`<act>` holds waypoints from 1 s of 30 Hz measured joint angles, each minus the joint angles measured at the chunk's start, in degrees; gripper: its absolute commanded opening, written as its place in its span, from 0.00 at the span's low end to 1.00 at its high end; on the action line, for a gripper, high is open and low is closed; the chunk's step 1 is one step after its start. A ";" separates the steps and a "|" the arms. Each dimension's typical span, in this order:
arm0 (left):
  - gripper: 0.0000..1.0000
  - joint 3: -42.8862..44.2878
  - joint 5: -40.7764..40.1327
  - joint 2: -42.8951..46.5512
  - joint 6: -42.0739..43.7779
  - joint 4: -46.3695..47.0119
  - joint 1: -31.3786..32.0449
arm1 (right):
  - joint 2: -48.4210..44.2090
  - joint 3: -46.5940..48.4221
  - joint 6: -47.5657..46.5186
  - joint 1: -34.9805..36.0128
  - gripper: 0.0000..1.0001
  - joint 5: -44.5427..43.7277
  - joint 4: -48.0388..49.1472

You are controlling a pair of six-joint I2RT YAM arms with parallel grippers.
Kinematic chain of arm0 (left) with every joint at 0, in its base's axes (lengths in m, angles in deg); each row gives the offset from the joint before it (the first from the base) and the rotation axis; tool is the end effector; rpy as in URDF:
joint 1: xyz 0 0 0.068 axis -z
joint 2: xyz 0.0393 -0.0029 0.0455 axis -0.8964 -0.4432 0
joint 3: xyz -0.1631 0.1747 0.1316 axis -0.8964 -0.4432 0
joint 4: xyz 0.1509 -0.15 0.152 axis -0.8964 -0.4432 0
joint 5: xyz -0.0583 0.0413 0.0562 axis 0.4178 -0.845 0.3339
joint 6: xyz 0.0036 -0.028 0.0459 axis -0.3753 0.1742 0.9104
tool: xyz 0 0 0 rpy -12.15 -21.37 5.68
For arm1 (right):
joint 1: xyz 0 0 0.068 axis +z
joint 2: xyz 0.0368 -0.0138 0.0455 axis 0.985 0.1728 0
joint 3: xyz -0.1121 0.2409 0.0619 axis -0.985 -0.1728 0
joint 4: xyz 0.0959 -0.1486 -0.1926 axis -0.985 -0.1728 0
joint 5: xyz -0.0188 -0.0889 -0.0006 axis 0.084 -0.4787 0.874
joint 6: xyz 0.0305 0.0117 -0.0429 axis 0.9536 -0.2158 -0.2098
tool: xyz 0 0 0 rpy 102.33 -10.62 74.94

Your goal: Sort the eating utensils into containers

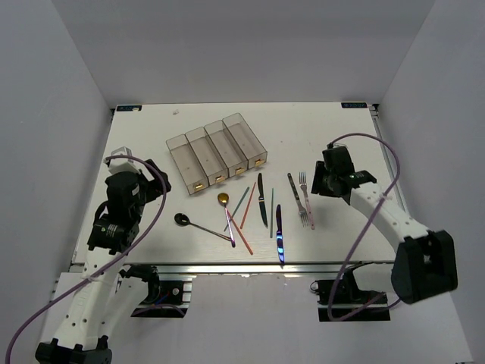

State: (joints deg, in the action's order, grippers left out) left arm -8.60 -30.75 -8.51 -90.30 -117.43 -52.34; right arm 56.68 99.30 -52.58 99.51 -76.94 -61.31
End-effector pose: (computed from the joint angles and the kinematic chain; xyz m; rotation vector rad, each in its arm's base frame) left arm 0.1473 -0.0197 0.3178 -0.4233 1.9476 -0.1431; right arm 0.2421 0.0773 0.2500 0.1461 2.3755 0.0781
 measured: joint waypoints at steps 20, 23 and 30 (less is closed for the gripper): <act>0.98 -0.02 2.99 -1.92 0.57 0.42 0.00 | 21.64 4.13 -4.22 -1.22 0.41 5.49 6.88; 0.98 -0.02 3.17 -2.10 0.70 0.42 0.00 | 22.05 3.76 -4.42 -0.74 0.40 5.49 7.69; 0.98 -0.02 3.26 -2.10 0.81 0.42 0.00 | 24.35 3.30 -5.22 0.92 0.22 4.02 8.57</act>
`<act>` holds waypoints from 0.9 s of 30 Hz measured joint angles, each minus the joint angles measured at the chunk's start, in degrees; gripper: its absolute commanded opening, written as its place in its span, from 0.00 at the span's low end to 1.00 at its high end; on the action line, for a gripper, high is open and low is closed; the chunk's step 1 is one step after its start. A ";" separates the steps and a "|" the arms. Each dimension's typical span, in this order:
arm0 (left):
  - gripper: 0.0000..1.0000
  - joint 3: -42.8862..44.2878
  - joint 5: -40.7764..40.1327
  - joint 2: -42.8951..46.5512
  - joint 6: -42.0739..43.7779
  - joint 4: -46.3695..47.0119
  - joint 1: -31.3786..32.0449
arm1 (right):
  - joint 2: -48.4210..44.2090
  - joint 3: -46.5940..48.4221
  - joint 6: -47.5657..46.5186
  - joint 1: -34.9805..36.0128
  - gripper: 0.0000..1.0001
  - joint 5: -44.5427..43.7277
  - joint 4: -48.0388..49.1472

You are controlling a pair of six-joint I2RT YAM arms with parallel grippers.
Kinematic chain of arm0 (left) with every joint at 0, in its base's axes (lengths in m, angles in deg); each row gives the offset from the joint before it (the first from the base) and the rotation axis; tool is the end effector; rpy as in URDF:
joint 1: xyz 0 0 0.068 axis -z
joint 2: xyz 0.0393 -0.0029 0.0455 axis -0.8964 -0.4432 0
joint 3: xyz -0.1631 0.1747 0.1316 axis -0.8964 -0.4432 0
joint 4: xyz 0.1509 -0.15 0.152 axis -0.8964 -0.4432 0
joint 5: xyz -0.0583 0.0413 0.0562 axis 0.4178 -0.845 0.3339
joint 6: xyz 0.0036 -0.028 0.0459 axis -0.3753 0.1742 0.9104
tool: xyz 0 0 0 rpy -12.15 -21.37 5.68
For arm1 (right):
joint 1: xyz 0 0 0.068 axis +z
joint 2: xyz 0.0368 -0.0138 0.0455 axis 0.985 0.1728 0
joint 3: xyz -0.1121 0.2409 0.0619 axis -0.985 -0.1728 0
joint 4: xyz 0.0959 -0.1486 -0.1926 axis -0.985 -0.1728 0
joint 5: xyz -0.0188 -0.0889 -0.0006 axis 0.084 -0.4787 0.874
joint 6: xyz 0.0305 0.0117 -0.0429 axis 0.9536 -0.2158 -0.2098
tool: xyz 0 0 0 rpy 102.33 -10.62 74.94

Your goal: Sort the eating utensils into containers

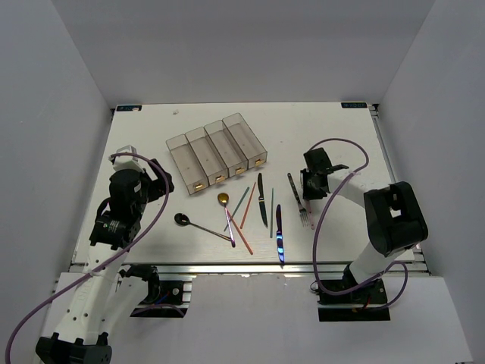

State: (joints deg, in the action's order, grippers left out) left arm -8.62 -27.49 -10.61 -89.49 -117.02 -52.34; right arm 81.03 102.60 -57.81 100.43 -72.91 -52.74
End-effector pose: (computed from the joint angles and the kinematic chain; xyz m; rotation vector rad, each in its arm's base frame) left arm 0.1549 -0.0232 0.3133 -0.3763 1.9952 -0.1791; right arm 0.2995 0.1056 0.1626 -0.0387 2.6035 0.0349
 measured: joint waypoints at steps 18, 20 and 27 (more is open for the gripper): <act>0.98 -0.02 0.24 -0.09 0.13 0.00 0.00 | 6.08 29.24 -4.76 2.60 0.00 -1.11 -4.07; 0.98 0.00 0.24 -0.11 0.13 0.00 0.00 | 9.53 36.11 -6.03 3.15 0.00 4.81 -2.60; 0.98 -0.02 0.26 -0.70 0.13 0.00 0.00 | 21.68 48.30 -7.69 5.66 0.00 15.85 6.34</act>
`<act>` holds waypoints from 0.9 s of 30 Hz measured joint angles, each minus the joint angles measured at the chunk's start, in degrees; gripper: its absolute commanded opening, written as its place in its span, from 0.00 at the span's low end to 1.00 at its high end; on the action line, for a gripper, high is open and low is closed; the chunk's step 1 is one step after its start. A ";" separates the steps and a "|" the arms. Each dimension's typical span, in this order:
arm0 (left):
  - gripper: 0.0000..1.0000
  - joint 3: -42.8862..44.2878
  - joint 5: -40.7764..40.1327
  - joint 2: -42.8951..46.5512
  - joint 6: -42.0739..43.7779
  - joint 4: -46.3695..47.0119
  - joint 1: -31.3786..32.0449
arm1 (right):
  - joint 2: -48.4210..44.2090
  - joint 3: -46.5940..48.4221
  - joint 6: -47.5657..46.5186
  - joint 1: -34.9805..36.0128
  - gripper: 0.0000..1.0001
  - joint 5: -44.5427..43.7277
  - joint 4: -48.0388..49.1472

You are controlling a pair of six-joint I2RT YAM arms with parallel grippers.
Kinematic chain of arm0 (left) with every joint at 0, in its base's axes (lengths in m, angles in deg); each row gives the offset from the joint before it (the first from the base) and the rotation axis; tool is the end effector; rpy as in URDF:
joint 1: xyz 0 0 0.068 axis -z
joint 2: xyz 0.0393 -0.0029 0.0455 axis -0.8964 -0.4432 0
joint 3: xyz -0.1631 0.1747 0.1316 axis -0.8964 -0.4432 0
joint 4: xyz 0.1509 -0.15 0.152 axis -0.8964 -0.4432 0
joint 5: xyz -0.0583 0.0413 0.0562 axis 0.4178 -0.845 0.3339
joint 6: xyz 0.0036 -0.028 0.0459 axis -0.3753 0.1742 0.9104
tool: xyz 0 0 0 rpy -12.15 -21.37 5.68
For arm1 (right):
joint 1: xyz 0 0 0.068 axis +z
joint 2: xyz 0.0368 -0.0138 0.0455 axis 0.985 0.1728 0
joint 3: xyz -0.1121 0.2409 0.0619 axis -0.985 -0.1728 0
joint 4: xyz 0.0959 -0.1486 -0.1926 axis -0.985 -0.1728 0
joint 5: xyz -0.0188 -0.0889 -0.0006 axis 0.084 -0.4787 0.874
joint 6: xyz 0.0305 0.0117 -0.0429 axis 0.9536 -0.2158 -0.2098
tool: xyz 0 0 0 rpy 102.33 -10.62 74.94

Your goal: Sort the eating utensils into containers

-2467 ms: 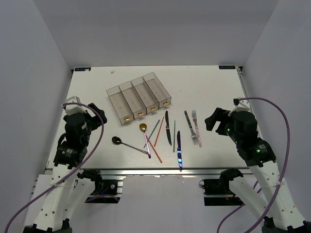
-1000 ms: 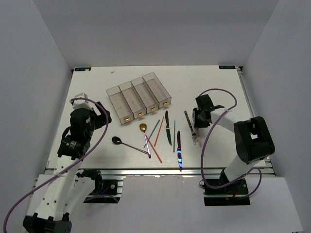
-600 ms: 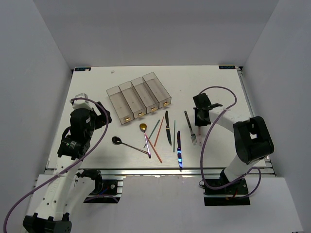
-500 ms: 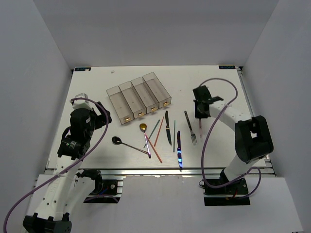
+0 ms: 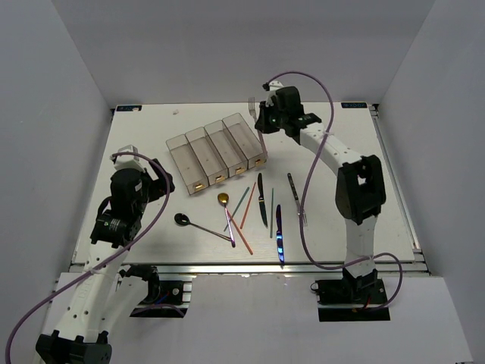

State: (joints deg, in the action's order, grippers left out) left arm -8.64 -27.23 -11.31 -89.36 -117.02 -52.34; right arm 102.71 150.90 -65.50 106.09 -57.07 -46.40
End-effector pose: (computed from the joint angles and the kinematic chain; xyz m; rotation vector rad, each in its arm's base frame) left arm 0.1573 -0.0239 0.3115 -0.3717 2.0089 -0.1778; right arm 0.4347 0.2174 0.2931 -0.3935 2.0438 0.5061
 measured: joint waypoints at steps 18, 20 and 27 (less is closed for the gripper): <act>0.98 -0.07 0.70 -0.85 0.02 0.02 0.00 | 20.39 22.32 -1.99 4.46 0.23 -3.34 1.57; 0.98 -0.07 0.74 -0.85 0.02 0.02 0.00 | 20.33 21.90 -2.51 4.87 0.33 -3.37 1.70; 0.98 -0.07 0.79 -0.85 0.04 0.02 0.00 | 18.91 20.28 -3.19 5.75 0.67 -4.70 0.48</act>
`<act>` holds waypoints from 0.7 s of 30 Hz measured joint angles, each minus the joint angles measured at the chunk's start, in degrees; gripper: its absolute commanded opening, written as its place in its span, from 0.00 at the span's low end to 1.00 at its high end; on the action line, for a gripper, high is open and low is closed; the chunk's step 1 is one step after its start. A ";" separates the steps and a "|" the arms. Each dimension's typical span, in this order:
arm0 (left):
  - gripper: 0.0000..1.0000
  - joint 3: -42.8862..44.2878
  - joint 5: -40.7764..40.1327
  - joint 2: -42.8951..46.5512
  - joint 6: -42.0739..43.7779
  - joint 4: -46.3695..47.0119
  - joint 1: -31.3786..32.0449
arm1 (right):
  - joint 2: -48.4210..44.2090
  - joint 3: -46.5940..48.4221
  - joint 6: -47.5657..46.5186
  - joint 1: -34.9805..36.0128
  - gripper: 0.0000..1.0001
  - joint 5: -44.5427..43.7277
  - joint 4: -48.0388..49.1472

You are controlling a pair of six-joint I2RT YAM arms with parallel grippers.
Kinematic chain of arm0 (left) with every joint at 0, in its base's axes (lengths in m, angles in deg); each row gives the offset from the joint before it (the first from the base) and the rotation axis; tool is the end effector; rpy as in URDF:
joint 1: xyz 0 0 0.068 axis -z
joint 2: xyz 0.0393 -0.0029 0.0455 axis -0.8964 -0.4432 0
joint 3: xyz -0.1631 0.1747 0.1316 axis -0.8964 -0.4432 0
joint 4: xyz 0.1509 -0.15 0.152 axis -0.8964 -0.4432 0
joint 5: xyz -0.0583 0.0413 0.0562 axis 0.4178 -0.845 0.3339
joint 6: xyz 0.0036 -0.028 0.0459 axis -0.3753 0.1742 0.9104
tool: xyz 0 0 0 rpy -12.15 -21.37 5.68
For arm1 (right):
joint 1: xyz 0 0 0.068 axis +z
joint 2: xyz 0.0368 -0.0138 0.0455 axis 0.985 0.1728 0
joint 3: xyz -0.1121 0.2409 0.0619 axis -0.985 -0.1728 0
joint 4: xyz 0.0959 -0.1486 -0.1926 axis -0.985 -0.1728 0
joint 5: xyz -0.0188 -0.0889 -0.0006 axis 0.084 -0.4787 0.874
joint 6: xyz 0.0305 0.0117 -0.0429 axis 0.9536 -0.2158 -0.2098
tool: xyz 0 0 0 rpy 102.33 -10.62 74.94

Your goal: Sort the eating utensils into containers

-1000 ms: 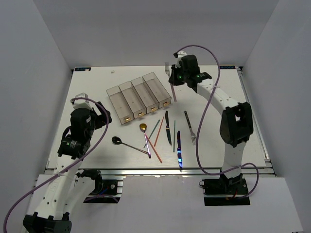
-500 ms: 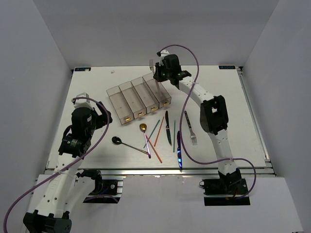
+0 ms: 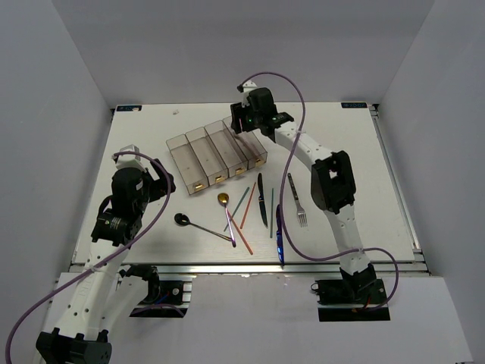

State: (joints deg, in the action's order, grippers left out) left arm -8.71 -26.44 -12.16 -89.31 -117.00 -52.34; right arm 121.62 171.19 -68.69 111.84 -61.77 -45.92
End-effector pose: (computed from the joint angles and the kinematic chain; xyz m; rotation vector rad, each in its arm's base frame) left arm 0.1602 -0.0250 0.3090 -0.3633 2.0280 -0.1856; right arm 0.4738 0.2955 0.2516 -0.4933 1.9840 0.4581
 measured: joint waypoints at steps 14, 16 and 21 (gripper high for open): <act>0.98 0.00 -0.04 -0.17 -0.02 0.00 0.00 | -40.06 -37.83 10.40 4.37 0.66 -20.44 -11.43; 0.98 0.00 -0.02 -0.26 -0.02 -0.02 0.00 | -46.34 -48.02 11.13 5.20 0.64 -21.59 -11.74; 0.98 0.00 -0.04 -0.24 -0.02 0.00 0.00 | -46.93 -59.89 11.30 2.82 0.63 -21.57 -14.82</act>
State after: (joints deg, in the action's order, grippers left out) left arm -8.71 -26.49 -12.40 -89.34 -117.00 -52.34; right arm 74.69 111.30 -57.39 114.66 -83.34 -60.74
